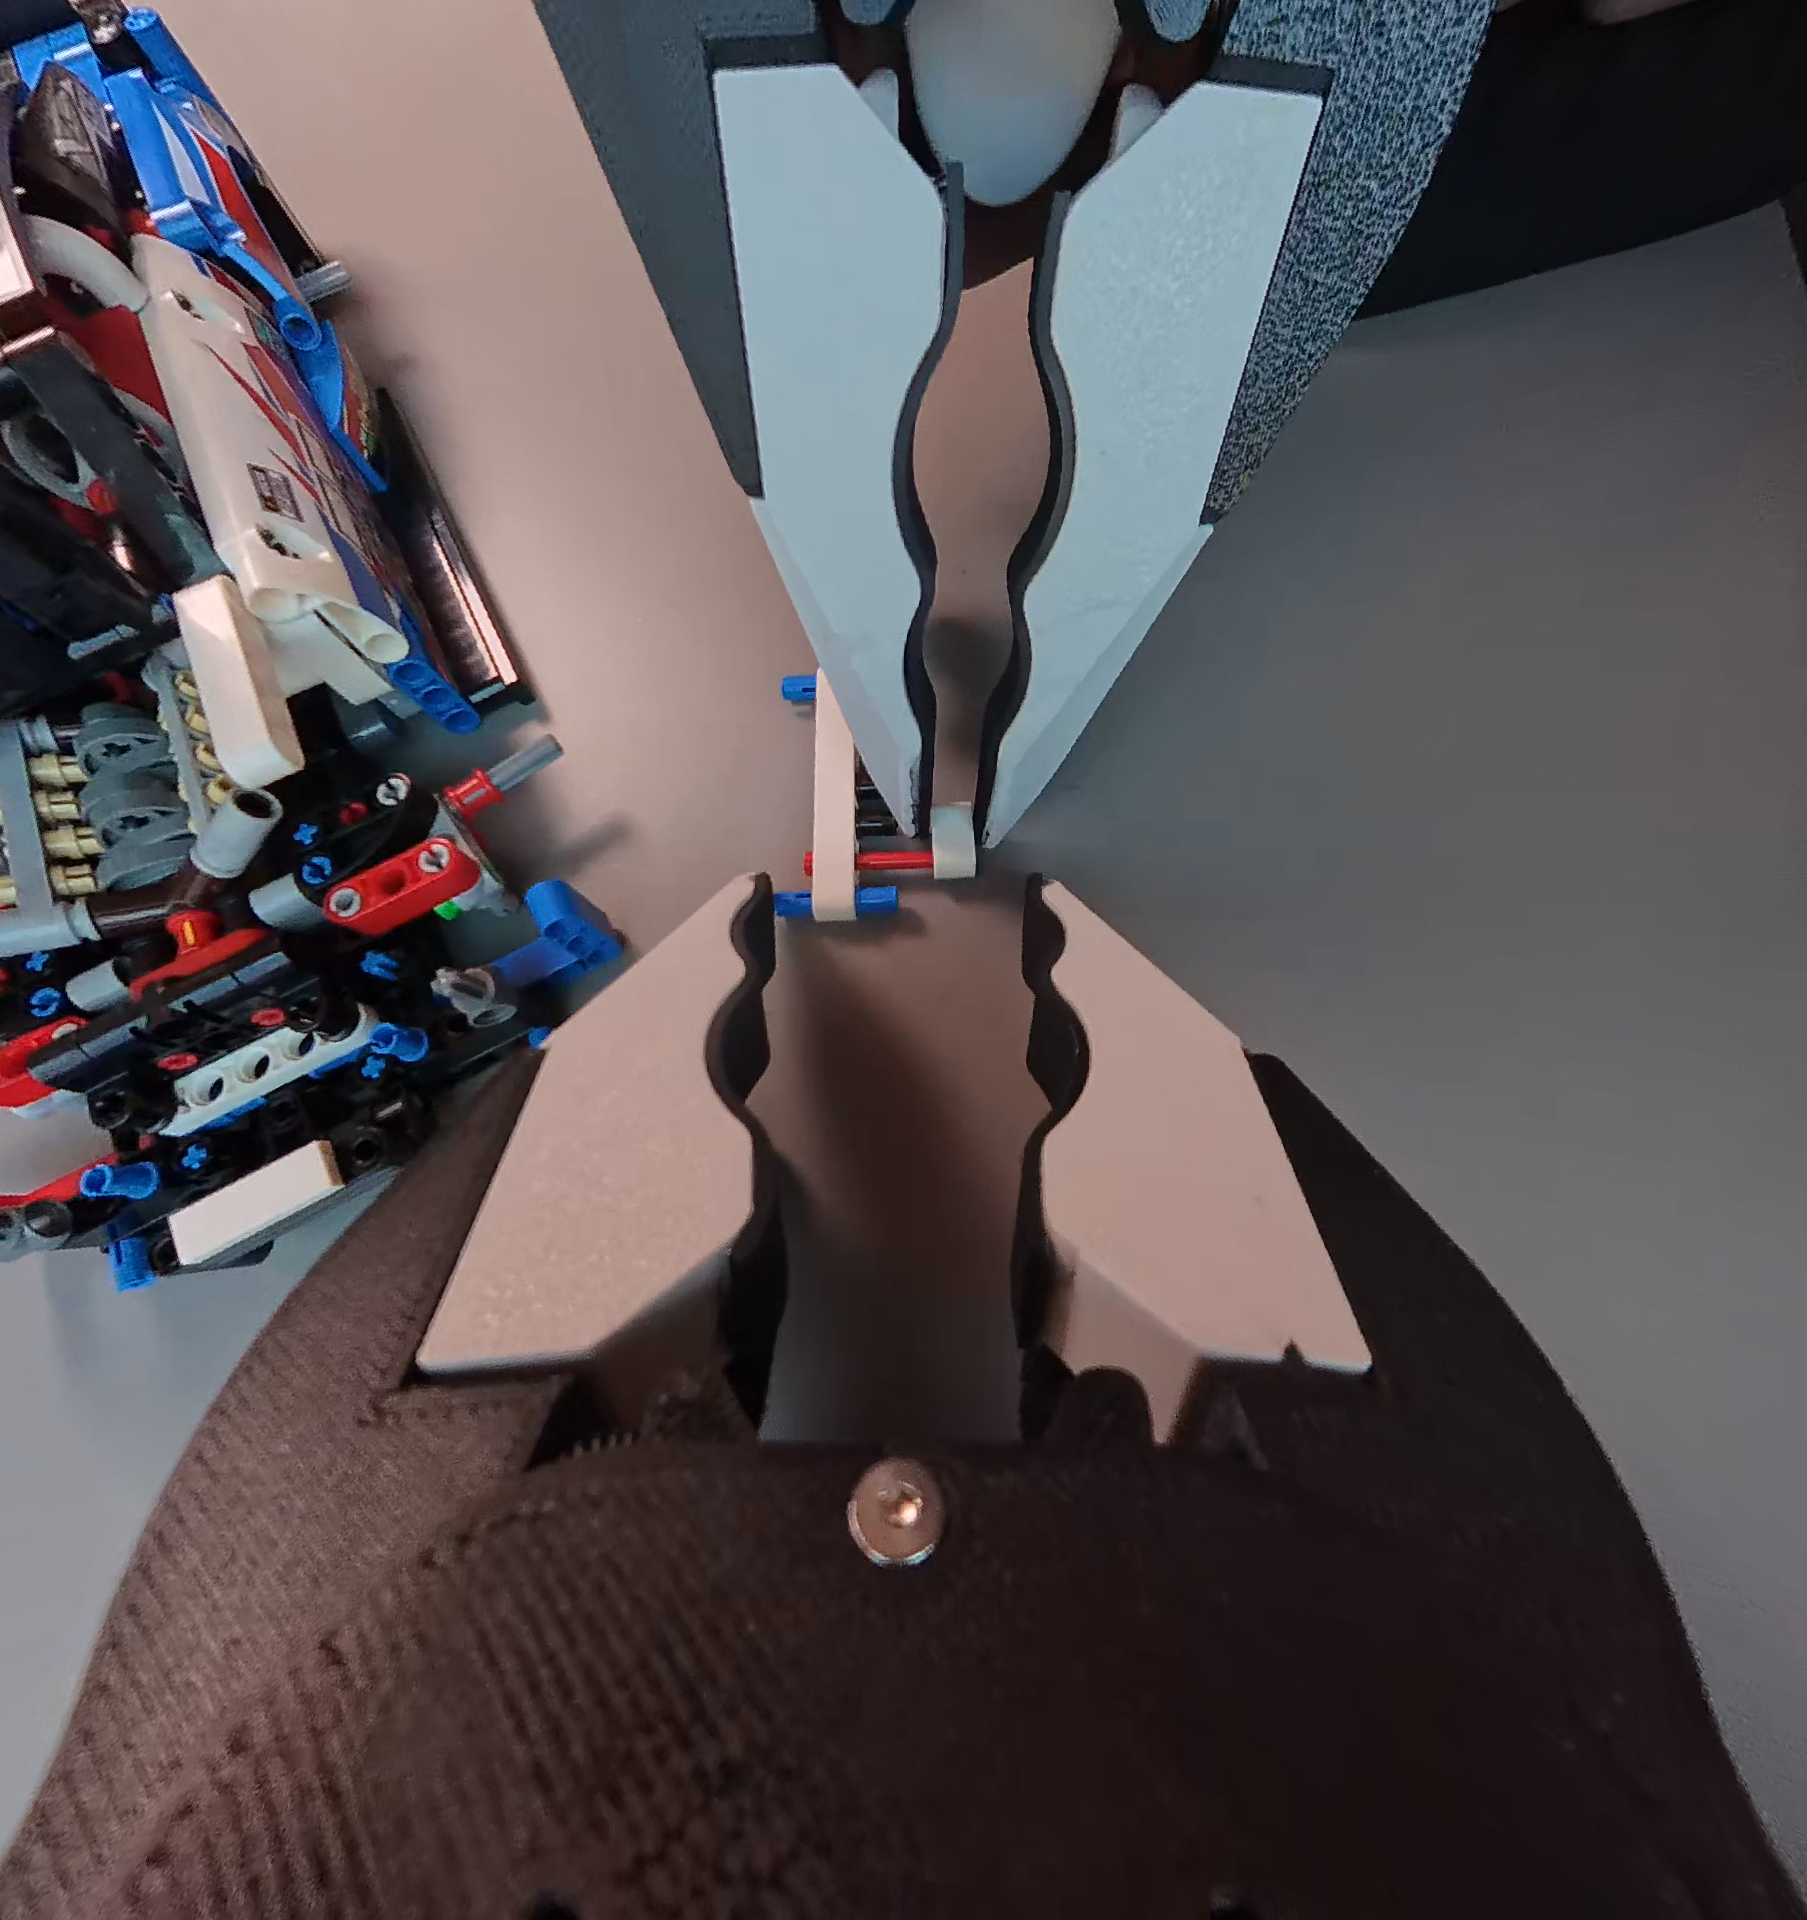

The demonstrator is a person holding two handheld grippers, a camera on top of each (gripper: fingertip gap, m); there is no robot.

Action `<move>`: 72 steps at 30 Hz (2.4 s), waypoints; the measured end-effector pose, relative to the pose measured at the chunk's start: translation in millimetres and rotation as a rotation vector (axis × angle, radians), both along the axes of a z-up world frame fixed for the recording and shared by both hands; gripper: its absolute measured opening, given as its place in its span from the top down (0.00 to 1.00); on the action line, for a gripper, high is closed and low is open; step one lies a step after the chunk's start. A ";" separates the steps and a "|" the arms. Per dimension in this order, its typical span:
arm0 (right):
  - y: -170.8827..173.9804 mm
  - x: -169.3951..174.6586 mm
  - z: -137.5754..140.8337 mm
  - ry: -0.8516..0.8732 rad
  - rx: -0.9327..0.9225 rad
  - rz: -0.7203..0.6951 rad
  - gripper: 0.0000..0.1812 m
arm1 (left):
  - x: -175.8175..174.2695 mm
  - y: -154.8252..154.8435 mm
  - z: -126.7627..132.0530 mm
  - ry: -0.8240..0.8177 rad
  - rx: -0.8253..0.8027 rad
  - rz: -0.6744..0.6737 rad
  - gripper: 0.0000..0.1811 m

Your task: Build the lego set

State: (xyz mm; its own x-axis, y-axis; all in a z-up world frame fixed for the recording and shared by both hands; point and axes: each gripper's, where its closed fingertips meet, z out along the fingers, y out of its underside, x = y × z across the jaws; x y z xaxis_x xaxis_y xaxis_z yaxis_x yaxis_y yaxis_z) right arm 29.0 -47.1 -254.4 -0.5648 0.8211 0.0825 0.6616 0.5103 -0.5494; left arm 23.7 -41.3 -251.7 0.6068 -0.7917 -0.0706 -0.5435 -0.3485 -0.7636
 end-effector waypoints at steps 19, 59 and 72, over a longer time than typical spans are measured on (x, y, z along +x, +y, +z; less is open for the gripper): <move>11.1 1.8 11.6 0.075 0.025 0.042 0.78 | -0.5 5.1 0.3 0.010 0.024 0.021 0.80; 3.6 10.2 -0.2 -0.001 -0.087 0.198 0.77 | 13.7 5.8 -0.2 0.052 0.054 -0.029 0.92; 12.2 15.8 -0.2 0.010 -0.100 0.181 0.87 | 17.5 3.1 -0.1 0.008 -0.002 -0.043 0.83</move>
State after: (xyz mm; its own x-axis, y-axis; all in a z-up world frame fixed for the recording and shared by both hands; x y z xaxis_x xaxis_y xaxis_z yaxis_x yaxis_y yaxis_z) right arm 44.7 -34.9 -254.6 -0.7037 0.7104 0.0118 0.5584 0.5631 -0.6092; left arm 41.2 -38.2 -251.8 0.5719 -0.8170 -0.0735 -0.5642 -0.3267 -0.7583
